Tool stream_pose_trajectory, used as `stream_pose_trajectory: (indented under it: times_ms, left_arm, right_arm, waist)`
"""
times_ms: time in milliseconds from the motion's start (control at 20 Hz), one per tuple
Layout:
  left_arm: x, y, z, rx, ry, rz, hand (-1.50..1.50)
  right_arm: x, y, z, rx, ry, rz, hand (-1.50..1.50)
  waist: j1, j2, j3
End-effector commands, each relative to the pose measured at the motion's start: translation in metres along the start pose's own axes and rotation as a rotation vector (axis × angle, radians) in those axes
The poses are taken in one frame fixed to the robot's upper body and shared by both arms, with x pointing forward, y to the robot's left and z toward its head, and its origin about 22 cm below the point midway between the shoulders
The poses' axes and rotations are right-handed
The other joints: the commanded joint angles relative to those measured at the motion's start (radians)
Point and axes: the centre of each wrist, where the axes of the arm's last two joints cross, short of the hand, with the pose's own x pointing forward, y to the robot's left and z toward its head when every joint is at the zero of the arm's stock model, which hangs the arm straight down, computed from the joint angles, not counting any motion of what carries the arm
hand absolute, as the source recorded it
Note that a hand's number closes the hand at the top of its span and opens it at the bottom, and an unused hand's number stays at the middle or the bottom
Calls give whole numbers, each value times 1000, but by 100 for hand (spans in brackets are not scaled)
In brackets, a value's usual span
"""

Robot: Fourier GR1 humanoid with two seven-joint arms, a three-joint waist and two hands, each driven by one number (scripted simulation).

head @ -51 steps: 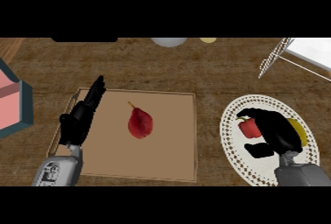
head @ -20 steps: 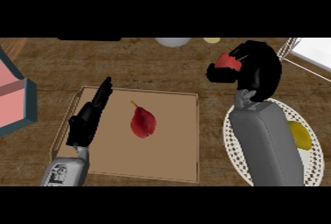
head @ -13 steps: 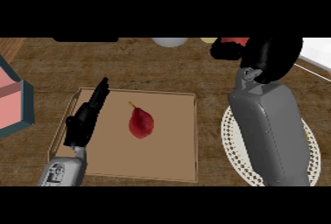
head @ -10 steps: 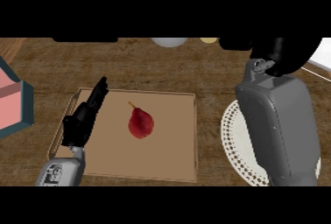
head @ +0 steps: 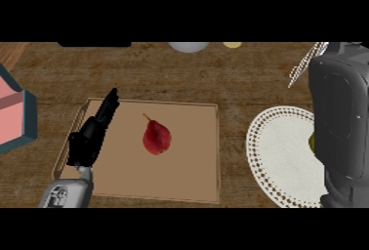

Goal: Pick the bell pepper from the placemat and place it in the tiered shelf

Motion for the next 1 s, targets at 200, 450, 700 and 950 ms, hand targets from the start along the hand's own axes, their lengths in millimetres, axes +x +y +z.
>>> stream_pose_trajectory:
  times_ms: [200, 450, 700, 950]
  left_arm:
    - [7, -4, 2, -2, -5, 7, 0]
    - [4, 6, -13, -6, -4, 18, 0]
    - [6, -7, -5, -1, -5, -2, 0]
    - [13, 1, -16, -22, -15, -4, 0]
  right_arm:
    - [-16, -16, -59, -85, 124, 65, 150]
    - [-5, -5, -64, -149, 111, 78, 150]
    - [-11, -38, -96, -172, 80, 108, 150]
    - [-27, -9, -131, -203, 52, 222, 150]
  waist:
    - [3, 1, 1]
    - [4, 4, 0]
    - [-1, 1, 0]
    - [13, 7, 0]
